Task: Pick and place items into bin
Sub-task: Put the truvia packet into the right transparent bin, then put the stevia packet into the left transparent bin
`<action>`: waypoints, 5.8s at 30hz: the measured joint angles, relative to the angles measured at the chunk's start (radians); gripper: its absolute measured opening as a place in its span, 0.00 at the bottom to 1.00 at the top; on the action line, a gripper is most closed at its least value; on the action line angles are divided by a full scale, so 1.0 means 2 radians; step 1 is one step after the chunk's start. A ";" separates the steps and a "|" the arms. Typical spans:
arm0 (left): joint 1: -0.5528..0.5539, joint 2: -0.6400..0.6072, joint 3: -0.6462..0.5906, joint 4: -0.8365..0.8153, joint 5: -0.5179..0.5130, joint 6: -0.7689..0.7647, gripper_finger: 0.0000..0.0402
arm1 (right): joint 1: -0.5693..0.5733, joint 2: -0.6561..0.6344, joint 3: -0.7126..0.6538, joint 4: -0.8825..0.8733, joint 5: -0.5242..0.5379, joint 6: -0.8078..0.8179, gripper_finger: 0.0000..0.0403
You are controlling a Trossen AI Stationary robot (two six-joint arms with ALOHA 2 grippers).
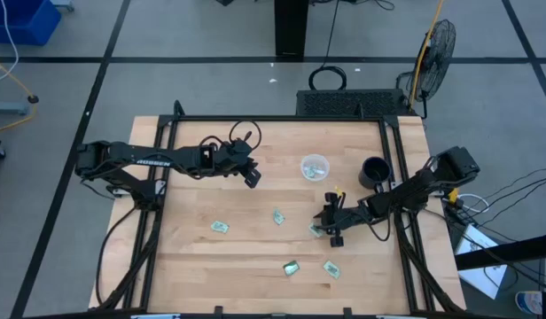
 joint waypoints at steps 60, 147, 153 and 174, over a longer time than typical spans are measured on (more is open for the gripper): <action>0.020 0.000 0.000 0.004 -0.001 -0.003 0.25 | -0.322 -0.137 0.142 -0.315 -0.039 -0.081 0.00; -0.279 -0.021 -0.028 -0.217 0.088 -0.191 0.25 | -0.300 -0.149 0.149 -0.266 -0.038 -0.104 0.22; -0.291 -0.021 -0.086 -0.142 0.088 -0.224 0.25 | -0.300 -0.149 0.149 -0.266 -0.038 -0.104 0.22; -0.297 -0.022 -0.217 0.022 0.085 -0.171 0.25 | -0.300 -0.149 0.149 -0.264 -0.038 -0.108 0.22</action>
